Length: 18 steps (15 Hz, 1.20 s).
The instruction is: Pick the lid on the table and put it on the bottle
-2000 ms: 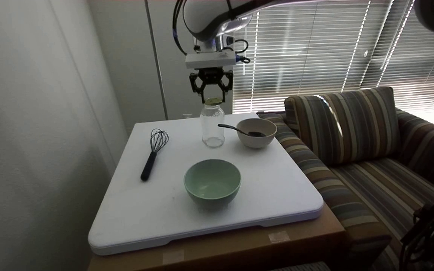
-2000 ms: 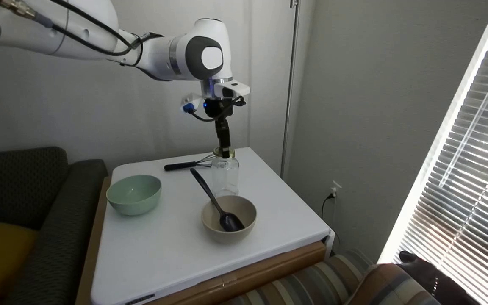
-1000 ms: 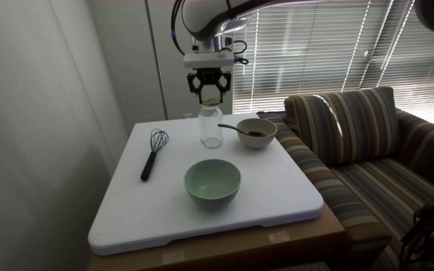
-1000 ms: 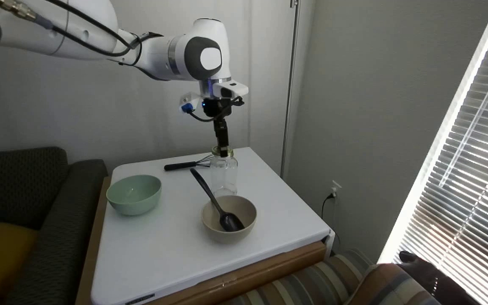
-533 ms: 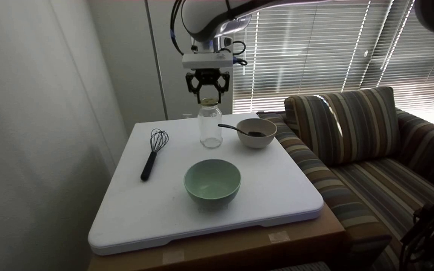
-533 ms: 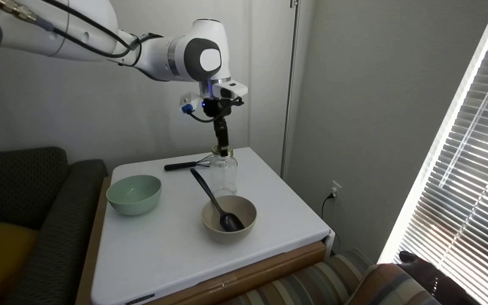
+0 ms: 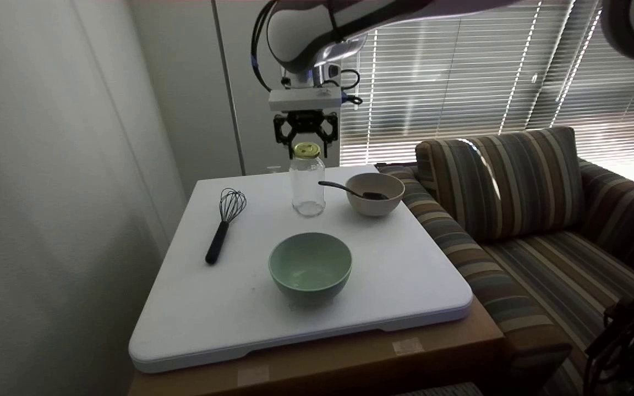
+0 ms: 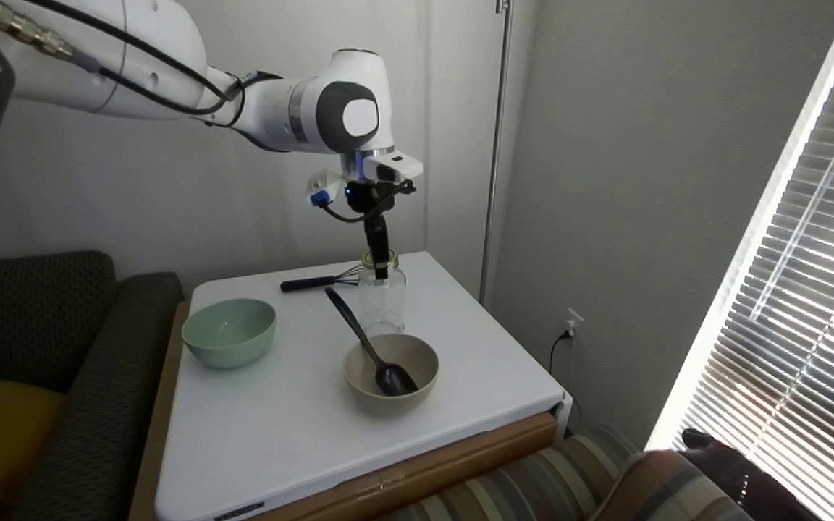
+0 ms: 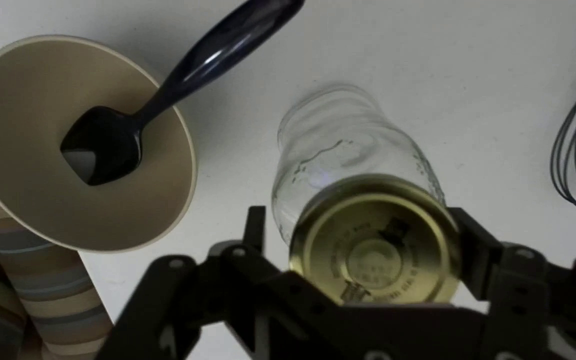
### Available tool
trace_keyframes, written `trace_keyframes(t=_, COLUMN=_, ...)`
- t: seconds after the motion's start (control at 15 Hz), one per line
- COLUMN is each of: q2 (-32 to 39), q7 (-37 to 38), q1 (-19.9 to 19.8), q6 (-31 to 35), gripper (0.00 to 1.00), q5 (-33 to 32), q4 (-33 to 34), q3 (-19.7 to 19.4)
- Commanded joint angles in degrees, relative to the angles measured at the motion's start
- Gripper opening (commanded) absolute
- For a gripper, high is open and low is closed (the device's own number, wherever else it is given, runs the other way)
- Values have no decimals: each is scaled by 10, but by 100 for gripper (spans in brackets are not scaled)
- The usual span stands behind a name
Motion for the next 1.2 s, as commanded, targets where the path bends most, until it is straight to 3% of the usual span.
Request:
trace_keyframes(t=0.0, q2=26, q7=-8, q1=-8, q6=5, gripper=100, q5=5, q4=16, q3=5)
trace_keyframes(t=0.53, q2=16, q7=-8, q1=0, q6=18, gripper=100, q5=-9, q4=32, q3=-5)
trace_keyframes(t=0.93, q2=-23, q7=3, q1=40, q6=-36, gripper=100, q5=-98, q4=46, q3=-70)
trace_keyframes(t=1.13, q2=-40, q7=2, q1=51, q6=-43, gripper=100, q5=-115, q4=56, q3=-80)
